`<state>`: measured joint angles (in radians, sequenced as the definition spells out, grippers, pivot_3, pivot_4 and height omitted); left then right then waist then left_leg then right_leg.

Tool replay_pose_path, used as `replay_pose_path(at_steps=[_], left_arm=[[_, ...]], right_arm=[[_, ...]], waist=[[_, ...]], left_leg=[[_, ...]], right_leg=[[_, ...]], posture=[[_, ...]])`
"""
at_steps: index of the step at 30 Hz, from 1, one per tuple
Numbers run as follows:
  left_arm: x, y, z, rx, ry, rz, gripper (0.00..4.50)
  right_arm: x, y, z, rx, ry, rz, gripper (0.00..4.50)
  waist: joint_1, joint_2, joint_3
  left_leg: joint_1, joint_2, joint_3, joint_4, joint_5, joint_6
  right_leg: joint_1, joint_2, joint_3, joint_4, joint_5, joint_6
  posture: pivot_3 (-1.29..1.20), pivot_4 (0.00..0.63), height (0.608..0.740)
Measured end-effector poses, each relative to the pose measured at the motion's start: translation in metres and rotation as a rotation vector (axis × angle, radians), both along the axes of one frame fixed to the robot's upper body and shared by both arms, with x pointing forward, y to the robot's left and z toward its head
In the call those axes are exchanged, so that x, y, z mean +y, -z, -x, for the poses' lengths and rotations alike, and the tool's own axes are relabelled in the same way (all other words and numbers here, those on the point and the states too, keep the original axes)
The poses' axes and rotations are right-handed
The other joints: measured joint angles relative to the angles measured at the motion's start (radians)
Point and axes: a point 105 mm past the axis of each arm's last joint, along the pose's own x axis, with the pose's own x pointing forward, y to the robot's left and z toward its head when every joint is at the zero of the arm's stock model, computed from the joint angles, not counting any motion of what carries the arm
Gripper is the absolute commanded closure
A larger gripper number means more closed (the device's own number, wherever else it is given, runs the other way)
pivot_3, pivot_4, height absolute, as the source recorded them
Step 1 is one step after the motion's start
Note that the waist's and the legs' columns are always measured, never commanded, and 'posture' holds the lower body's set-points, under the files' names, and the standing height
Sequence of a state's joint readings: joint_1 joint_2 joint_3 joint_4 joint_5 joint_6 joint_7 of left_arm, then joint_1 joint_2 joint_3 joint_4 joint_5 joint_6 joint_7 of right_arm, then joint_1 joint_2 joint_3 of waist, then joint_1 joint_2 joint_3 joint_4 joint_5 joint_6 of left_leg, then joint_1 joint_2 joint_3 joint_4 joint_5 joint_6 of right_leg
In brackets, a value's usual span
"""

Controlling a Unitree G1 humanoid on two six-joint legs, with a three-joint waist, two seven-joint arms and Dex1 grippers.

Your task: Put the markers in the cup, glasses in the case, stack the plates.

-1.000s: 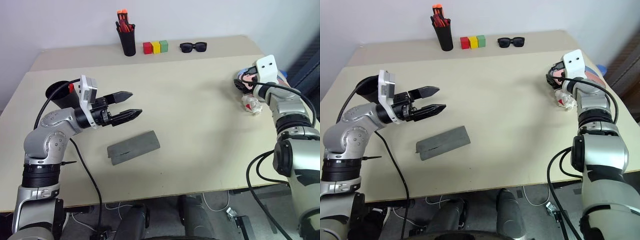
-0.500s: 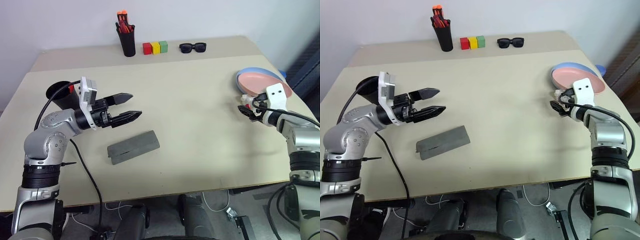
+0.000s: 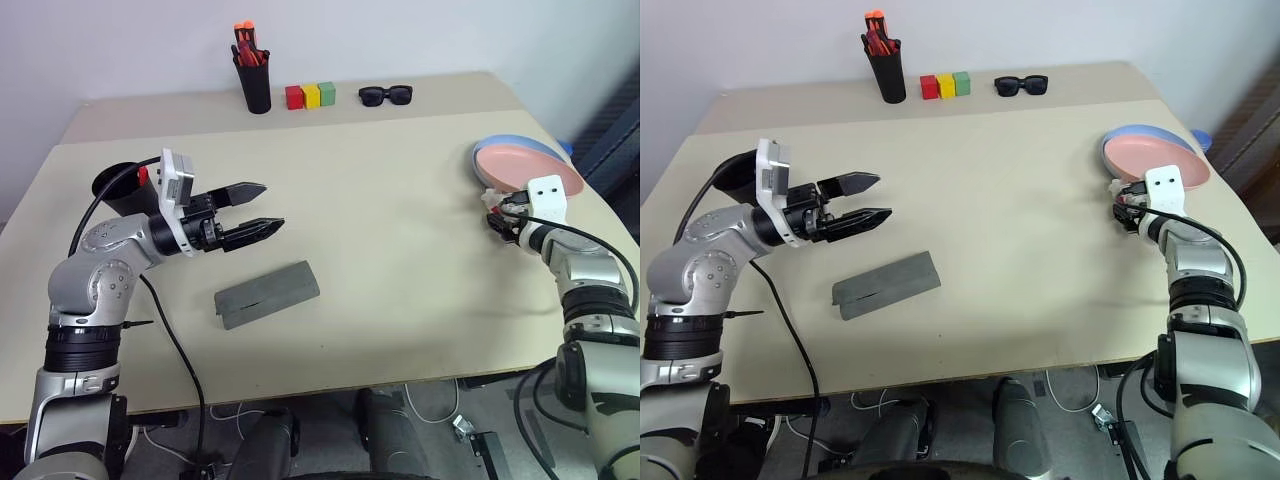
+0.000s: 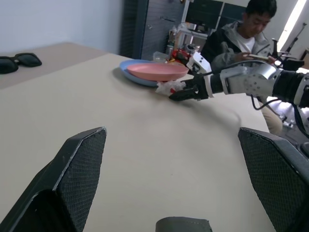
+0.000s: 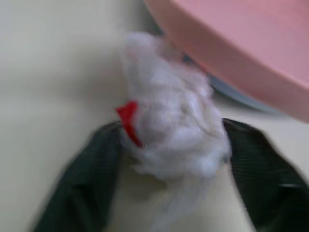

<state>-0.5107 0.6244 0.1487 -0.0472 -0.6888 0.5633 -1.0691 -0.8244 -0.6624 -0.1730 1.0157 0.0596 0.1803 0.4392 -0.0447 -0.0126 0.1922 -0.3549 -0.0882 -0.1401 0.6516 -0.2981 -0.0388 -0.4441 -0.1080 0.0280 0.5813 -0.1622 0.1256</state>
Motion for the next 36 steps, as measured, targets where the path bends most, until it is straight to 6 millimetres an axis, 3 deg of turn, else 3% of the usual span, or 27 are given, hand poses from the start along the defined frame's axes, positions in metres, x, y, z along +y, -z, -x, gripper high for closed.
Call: replay_pose_path(at_steps=[3, 4, 9, 13, 16, 20, 24, 29, 33, 36], left_arm=[[0.0, 0.0, 0.0, -0.003, -0.004, -0.004, 0.0], [0.001, 0.0, 0.001, -0.002, -0.006, -0.006, 0.0], [0.001, 0.001, 0.001, -0.001, -0.01, -0.007, 0.0], [0.001, 0.001, 0.001, 0.0, -0.01, -0.006, 0.0], [0.0, 0.001, 0.001, 0.0, -0.007, -0.002, 0.0], [0.0, 0.002, 0.001, 0.001, -0.006, 0.001, 0.0], [0.0, 0.002, 0.001, 0.002, -0.016, 0.001, 0.0], [-0.001, 0.003, 0.002, 0.001, -0.023, -0.003, 0.0], [-0.001, 0.005, 0.002, 0.018, -0.03, -0.002, 0.0], [-0.002, 0.005, 0.003, 0.02, -0.027, 0.002, 0.0]], right_arm=[[0.004, -0.001, -0.003, -0.01, -0.014, -0.01, 4.34], [0.006, -0.001, -0.003, -0.008, -0.036, -0.014, 4.49], [0.04, -0.008, -0.003, -0.005, -0.285, -0.021, 4.49], [0.051, -0.029, -0.006, -0.068, -0.356, -0.028, 4.49], [0.044, -0.053, -0.013, -0.148, -0.307, -0.002, 4.49], [0.019, -0.085, -0.02, -0.247, -0.158, 0.029, 4.49], [0.004, -0.077, -0.023, -0.212, -0.037, 0.104, 4.49], [-0.001, -0.058, -0.022, -0.135, -0.001, 0.149, 2.02], [-0.003, -0.074, -0.026, -0.184, 0.049, 0.198, 0.03], [0.0, -0.091, -0.029, -0.24, 0.046, 0.206, 0.03]], waist=[[0.0, 0.0, 0.0], [0.0, 0.0, 0.0], [-0.002, 0.0, 0.0], [0.0, 0.0, 0.0], [0.001, 0.0, 0.0], [0.003, 0.0, 0.0], [0.0, 0.0, 0.0], [-0.001, 0.0, 0.0], [-0.002, 0.0, 0.0], [-0.001, 0.0, 0.0]], left_leg=[[0.0, 0.0, 0.0, 0.0, 0.0, 0.0], [0.0, 0.0, 0.0, 0.0, 0.0, 0.0], [0.0, 0.0, 0.0, 0.0, 0.0, 0.0], [0.0, 0.0, 0.0, 0.0, 0.0, 0.0], [0.0, 0.0, 0.0, 0.0, 0.0, 0.0], [0.0, 0.0, 0.0, 0.0, 0.0, 0.0], [0.0, 0.0, 0.0, 0.0, 0.0, 0.0], [0.0, 0.0, 0.0, -0.001, 0.0, 0.0], [0.0, 0.0, 0.0, -0.001, 0.0, 0.0], [0.0, 0.0, 0.0, -0.001, 0.0, 0.0]], right_leg=[[0.0, 0.0, 0.0, 0.0, 0.0, 0.0], [0.0, 0.0, 0.0, 0.0, 0.0, 0.0], [0.0, 0.0, 0.0, 0.0, 0.0, 0.0], [0.0, 0.0, 0.0, 0.0, 0.0, 0.0], [0.0, 0.0, 0.0, 0.0, 0.0, 0.0], [0.0, 0.0, 0.0, 0.0, 0.0, 0.0], [0.0, 0.0, 0.0, 0.0, 0.0, 0.0], [0.0, 0.0, 0.0, 0.0, 0.0, 0.0], [0.0, 0.0, 0.0, 0.0, 0.0, 0.0], [0.0, 0.0, 0.0, 0.0, 0.0, 0.0]], posture=[[0.0, 0.15, 0.74], [0.0, 0.15, 0.74], [0.0, 0.15, 0.74], [0.0, 0.15, 0.74], [0.0, 0.15, 0.74], [0.0, 0.15, 0.74], [0.0, 0.15, 0.74], [0.0, 0.15, 0.74], [0.0, 0.15, 0.74], [0.0, 0.15, 0.74]])
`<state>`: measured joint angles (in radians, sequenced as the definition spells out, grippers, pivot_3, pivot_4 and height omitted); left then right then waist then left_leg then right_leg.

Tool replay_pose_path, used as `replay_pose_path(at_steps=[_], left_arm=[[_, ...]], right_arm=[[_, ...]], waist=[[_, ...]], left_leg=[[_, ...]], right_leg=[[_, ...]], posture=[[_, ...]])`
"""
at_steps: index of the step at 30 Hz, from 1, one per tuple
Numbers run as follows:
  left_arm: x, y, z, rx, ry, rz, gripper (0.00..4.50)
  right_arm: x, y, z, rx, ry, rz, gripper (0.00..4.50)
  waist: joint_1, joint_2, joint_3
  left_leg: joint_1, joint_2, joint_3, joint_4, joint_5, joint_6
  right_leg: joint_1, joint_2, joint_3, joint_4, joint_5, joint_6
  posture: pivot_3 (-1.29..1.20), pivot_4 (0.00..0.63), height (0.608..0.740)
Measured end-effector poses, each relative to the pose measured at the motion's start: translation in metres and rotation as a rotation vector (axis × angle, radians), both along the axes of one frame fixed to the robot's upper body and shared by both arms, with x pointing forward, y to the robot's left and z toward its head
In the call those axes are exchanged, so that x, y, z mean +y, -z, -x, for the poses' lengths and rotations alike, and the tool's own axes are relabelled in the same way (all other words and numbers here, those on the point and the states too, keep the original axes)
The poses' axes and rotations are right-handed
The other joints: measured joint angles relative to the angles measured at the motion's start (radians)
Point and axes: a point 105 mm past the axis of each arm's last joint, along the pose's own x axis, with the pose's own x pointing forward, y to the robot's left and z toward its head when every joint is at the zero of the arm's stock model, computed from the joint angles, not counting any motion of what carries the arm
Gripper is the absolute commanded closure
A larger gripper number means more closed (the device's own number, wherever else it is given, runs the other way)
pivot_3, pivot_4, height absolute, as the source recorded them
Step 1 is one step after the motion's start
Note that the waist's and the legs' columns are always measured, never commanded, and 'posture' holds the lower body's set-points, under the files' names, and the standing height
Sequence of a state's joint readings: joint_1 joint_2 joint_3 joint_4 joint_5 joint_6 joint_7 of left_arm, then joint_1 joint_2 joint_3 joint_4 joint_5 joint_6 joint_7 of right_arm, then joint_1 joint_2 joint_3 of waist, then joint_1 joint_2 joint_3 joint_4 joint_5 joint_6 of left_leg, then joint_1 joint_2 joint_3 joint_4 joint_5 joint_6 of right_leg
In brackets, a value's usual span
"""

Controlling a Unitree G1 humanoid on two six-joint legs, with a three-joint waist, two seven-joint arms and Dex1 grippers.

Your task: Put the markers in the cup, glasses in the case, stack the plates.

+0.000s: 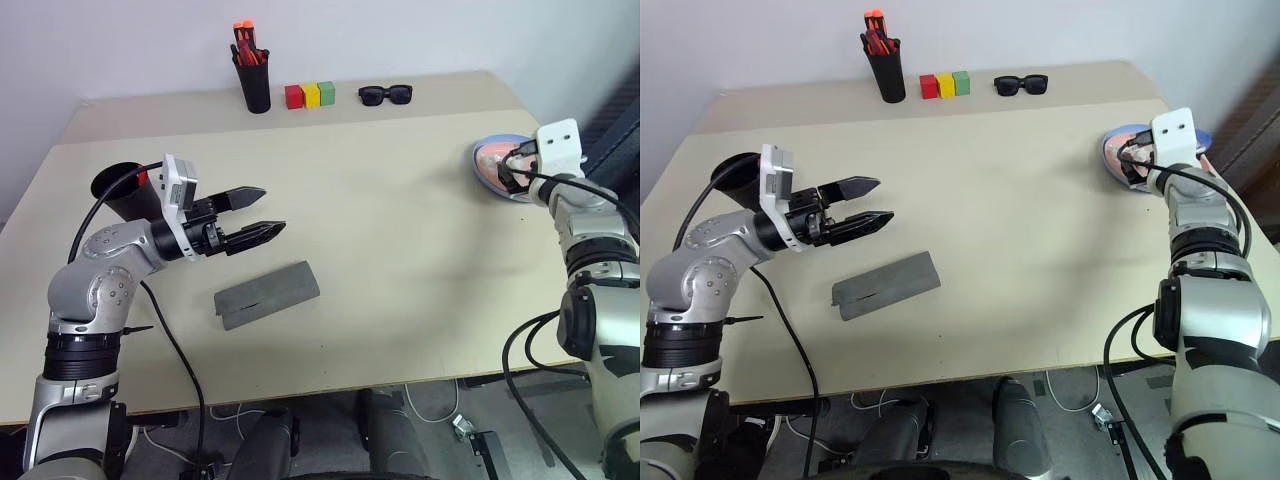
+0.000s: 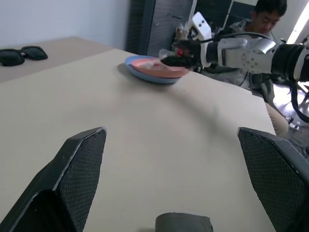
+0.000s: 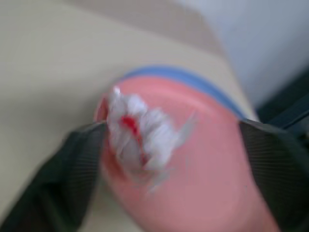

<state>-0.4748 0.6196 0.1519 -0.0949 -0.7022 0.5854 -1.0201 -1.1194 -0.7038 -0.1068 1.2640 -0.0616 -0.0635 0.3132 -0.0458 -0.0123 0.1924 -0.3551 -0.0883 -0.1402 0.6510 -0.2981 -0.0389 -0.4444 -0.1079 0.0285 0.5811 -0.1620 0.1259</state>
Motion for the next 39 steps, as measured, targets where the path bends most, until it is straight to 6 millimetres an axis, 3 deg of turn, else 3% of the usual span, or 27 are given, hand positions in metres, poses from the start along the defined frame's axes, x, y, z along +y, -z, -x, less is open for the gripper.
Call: replay_pose_path(at_steps=[5, 7, 10, 14, 18, 22, 25, 31, 39], left_arm=[[0.001, 0.002, 0.001, 0.006, -0.003, 0.004, 0.0], [0.003, 0.003, 0.002, 0.011, -0.01, 0.005, 0.0], [0.008, 0.003, 0.002, 0.007, -0.025, 0.005, 0.0], [0.016, 0.003, 0.004, 0.004, -0.043, -0.017, 0.0], [0.026, 0.007, 0.009, 0.013, -0.063, -0.032, 0.0], [0.04, 0.02, 0.023, 0.05, -0.095, -0.06, 0.0], [0.05, 0.023, 0.034, 0.046, -0.112, -0.08, 0.0], [0.061, 0.037, 0.052, 0.066, -0.129, -0.116, 0.0], [0.062, 0.029, 0.046, -0.009, -0.131, -0.142, 0.0]], right_arm=[[0.003, -0.008, 0.0, -0.044, -0.046, -0.048, 0.03], [0.018, -0.016, 0.001, -0.083, -0.167, -0.089, 0.03], [0.062, -0.019, 0.016, -0.122, -0.466, -0.098, 0.03], [0.114, 0.007, 0.049, -0.04, -0.742, -0.157, 0.03], [0.154, -0.004, 0.088, -0.031, -1.007, -0.215, 0.03], [0.181, 0.011, 0.131, 0.083, -1.233, -0.135, 0.03], [0.189, 0.012, 0.147, 0.132, -1.339, -0.126, 0.03], [0.185, 0.018, 0.154, 0.178, -1.373, -0.094, 0.03], [0.164, 0.021, 0.162, 0.233, -1.332, -0.046, 0.03]], waist=[[0.001, 0.0, 0.0], [0.0, 0.0, 0.0], [-0.002, 0.0, 0.0], [0.003, 0.0, 0.0], [0.005, 0.0, 0.0], [0.006, 0.0, 0.0], [0.005, 0.0, 0.0], [0.013, 0.0, 0.0], [0.038, 0.0, 0.0]], left_leg=[[0.0, 0.0, 0.0, 0.0, 0.0, 0.0], [0.0, 0.0, 0.0, 0.0, 0.0, 0.0], [0.0, 0.002, -0.001, 0.0, 0.0, 0.0], [0.0, 0.001, -0.001, 0.002, 0.0, 0.0], [0.0, 0.002, -0.001, 0.002, -0.001, 0.001], [0.0, 0.002, -0.001, 0.002, -0.001, 0.001], [0.0, 0.002, 0.0, 0.003, -0.001, 0.001], [0.001, 0.003, 0.0, 0.003, -0.001, 0.001], [0.0, 0.002, 0.0, 0.005, -0.001, 0.002]], right_leg=[[0.0, 0.0, 0.0, 0.0, 0.0, 0.0], [0.0, 0.0, 0.0, 0.0, 0.0, 0.0], [0.0, 0.002, 0.0, 0.0, 0.0, 0.0], [-0.001, 0.001, 0.0, 0.002, 0.0, 0.0], [0.0, 0.002, 0.0, 0.002, 0.0, -0.001], [0.0, 0.002, 0.0, 0.001, 0.0, -0.001], [0.0, 0.002, 0.0, 0.002, 0.0, -0.001], [0.001, 0.002, 0.0, 0.001, 0.0, -0.001], [0.002, 0.002, 0.0, 0.0, 0.0, -0.001]], posture=[[0.0, 0.15, 0.74], [0.0, 0.15, 0.74], [0.0, 0.15, 0.74], [0.0, 0.15, 0.74], [0.0, 0.15, 0.74], [0.0, 0.15, 0.74], [0.0, 0.15, 0.74], [0.0, 0.15, 0.74], [0.0, 0.15, 0.74]])
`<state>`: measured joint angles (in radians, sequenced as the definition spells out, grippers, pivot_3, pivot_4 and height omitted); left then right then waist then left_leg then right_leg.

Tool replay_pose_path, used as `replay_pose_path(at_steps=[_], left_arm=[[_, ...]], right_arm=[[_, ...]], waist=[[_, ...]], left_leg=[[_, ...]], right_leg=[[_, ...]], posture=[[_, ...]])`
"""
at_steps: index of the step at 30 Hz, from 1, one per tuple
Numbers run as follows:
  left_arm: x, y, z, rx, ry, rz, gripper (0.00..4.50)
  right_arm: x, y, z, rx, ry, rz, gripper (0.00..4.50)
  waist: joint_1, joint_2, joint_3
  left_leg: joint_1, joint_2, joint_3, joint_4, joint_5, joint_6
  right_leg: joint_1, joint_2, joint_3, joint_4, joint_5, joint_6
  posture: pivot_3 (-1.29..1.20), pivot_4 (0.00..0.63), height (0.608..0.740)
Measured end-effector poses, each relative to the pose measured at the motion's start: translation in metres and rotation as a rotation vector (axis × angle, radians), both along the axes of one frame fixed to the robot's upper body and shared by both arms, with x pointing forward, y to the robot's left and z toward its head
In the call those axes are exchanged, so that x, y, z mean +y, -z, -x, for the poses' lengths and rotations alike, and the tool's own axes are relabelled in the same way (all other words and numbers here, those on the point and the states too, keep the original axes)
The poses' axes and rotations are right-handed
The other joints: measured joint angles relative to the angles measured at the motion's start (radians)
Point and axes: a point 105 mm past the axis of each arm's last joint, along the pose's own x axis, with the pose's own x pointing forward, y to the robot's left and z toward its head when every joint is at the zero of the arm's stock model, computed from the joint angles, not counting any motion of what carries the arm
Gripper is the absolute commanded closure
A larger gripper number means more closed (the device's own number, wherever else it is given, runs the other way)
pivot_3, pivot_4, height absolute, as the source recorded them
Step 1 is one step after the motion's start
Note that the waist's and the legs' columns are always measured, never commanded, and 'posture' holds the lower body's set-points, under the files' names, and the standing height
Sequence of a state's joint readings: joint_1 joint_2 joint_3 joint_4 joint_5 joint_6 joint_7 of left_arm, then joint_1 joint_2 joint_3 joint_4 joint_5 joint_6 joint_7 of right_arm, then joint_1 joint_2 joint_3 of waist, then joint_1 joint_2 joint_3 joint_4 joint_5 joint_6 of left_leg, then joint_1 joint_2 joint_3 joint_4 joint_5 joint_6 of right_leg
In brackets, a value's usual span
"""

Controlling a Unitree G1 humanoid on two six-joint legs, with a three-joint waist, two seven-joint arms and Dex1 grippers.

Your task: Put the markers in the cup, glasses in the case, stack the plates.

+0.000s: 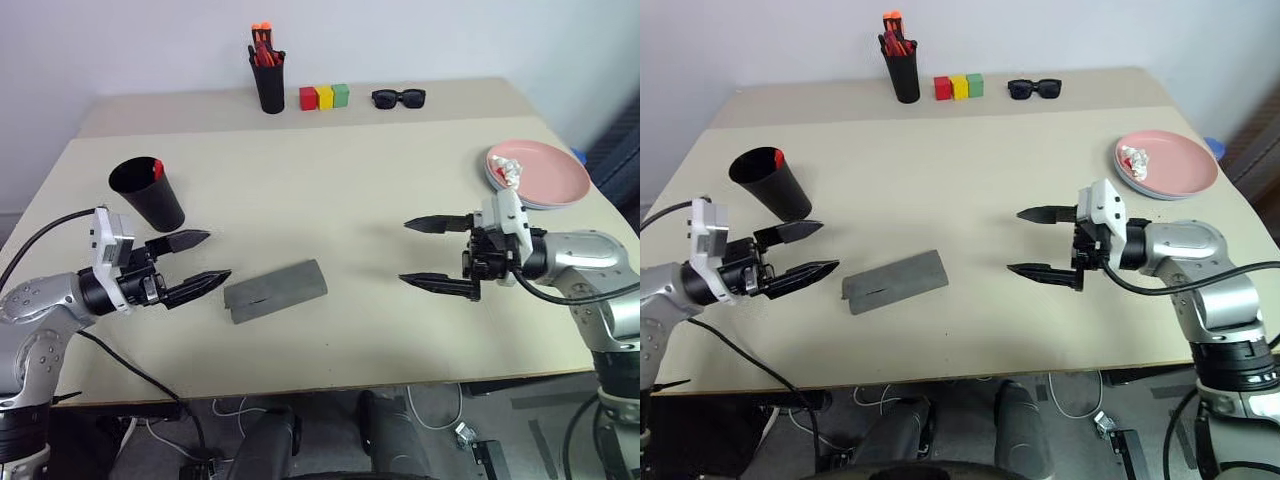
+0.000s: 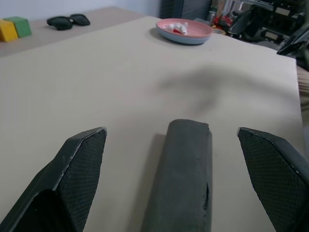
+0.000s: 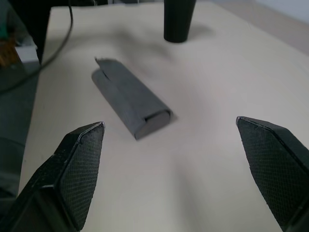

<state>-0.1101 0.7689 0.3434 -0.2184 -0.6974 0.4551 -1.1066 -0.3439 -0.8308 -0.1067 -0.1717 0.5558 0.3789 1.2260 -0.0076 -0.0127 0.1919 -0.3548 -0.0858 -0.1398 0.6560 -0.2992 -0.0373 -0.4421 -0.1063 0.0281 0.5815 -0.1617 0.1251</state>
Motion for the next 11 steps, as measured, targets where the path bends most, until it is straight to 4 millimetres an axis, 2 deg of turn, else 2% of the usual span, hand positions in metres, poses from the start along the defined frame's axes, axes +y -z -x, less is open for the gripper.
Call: replay_pose_path(at_steps=[5, 11], left_arm=[[-0.015, 0.006, -0.007, -0.024, 0.016, 0.044, 0.0], [-0.015, 0.012, -0.005, 0.007, 0.012, 0.064, 0.0]], right_arm=[[-0.01, 0.001, 0.001, 0.008, 0.04, 0.019, 0.03], [-0.009, -0.001, -0.001, 0.009, 0.039, 0.022, 0.03]], waist=[[-0.007, 0.0, 0.0], [-0.005, 0.0, 0.0]], left_leg=[[0.0, 0.0, 0.0, 0.001, 0.0, 0.0], [0.0, 0.005, 0.001, 0.001, 0.0, 0.0]], right_leg=[[0.0, 0.0, 0.0, 0.0, 0.0, 0.0], [0.0, 0.002, 0.0, 0.0, 0.0, -0.001]], posture=[[0.0, 0.15, 0.74], [0.0, 0.15, 0.74]])
